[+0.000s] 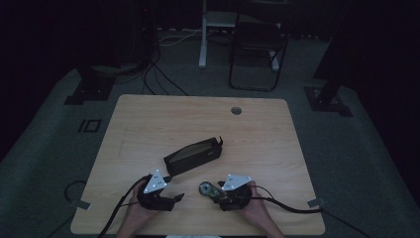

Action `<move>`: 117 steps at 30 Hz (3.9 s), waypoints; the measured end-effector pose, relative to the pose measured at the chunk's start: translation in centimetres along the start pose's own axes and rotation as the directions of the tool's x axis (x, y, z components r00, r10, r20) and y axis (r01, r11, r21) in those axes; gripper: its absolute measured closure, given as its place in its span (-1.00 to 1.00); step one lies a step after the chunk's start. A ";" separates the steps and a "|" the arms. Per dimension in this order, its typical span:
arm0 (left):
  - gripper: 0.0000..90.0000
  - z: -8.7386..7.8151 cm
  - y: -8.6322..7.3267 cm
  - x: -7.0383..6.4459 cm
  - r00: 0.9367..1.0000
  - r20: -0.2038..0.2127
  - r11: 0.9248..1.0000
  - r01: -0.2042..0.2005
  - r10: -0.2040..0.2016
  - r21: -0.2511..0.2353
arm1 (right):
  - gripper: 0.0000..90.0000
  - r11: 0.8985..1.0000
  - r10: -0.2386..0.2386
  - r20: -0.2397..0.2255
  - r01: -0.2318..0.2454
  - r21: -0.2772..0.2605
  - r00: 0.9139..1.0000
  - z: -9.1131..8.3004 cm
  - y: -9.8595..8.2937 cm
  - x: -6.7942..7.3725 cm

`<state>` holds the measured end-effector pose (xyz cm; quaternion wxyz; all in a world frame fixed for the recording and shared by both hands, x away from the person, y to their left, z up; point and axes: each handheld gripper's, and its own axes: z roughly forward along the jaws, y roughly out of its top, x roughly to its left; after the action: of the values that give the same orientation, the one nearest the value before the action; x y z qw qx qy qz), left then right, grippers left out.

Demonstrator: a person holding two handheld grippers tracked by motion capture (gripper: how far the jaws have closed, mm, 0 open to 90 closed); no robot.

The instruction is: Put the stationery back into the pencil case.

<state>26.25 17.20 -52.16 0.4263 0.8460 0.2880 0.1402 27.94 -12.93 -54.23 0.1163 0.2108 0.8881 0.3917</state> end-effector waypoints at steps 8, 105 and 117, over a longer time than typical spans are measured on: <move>-0.49 0.5 0.1 -0.3 1.000 0.017 1.000 -0.014 0.014 0.016 | -0.11 0.999 -0.034 0.052 0.032 0.036 0.998 0.0 -0.1 -0.9; -0.29 7.4 1.9 -0.4 0.972 0.169 0.977 -0.185 0.166 0.105 | -0.11 0.997 -0.072 -0.170 0.071 -0.015 0.983 0.7 0.1 -5.5; -0.23 7.6 2.0 -0.4 0.971 0.174 0.977 -0.186 0.166 0.103 | 0.13 0.999 -0.046 -0.168 0.046 -0.008 0.985 1.5 -0.2 -5.8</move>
<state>30.33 11.08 -55.08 0.3837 0.9006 0.1832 0.0898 33.54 -14.76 -55.15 0.0506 0.1562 0.8985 0.4071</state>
